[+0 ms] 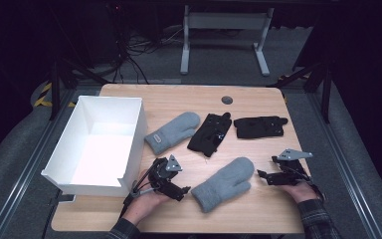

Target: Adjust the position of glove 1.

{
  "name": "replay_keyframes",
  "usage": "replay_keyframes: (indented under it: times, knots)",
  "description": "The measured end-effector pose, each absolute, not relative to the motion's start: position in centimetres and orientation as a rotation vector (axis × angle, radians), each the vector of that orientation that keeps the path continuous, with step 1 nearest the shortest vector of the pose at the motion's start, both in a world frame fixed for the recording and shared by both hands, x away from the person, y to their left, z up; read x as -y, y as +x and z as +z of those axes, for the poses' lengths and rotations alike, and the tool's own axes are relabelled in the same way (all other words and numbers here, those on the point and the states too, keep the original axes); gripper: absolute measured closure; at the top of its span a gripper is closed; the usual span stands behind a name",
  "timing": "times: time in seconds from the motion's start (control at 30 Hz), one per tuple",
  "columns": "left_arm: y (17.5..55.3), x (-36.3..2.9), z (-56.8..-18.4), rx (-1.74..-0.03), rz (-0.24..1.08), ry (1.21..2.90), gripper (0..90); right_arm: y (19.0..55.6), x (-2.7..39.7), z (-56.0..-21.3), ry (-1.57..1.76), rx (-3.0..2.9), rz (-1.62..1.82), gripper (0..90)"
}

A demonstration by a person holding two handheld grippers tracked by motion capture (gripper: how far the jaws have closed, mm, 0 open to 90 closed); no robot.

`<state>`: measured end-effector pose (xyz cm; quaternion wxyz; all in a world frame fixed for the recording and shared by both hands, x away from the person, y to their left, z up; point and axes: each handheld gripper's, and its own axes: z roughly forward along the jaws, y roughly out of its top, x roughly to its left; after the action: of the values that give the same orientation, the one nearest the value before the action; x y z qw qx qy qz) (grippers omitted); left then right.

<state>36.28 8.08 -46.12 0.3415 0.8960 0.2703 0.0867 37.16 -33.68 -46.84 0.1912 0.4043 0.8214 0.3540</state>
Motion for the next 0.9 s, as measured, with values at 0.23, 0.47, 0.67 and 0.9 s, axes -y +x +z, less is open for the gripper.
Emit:
replay_keyframes:
  times: [0.23,0.47,0.67,0.9]
  knots:
    - [37.1,-8.2,-45.3,-0.753,0.235,2.315,3.5,37.1,33.7,-46.9,1.137,-2.303,0.994,15.4]
    - [38.3,-8.2,-44.0,-0.782,0.264,2.287,5.4,37.2,33.7,-46.9,1.136,-2.304,0.994,15.4]
    - [39.4,-7.4,-42.9,-0.8,0.292,2.255,8.2,37.2,33.7,-46.8,1.136,-2.306,0.993,15.4]
    - [41.1,-6.6,-42.0,-0.809,0.343,2.231,14.6,37.2,33.7,-46.8,1.137,-2.306,0.994,15.5]
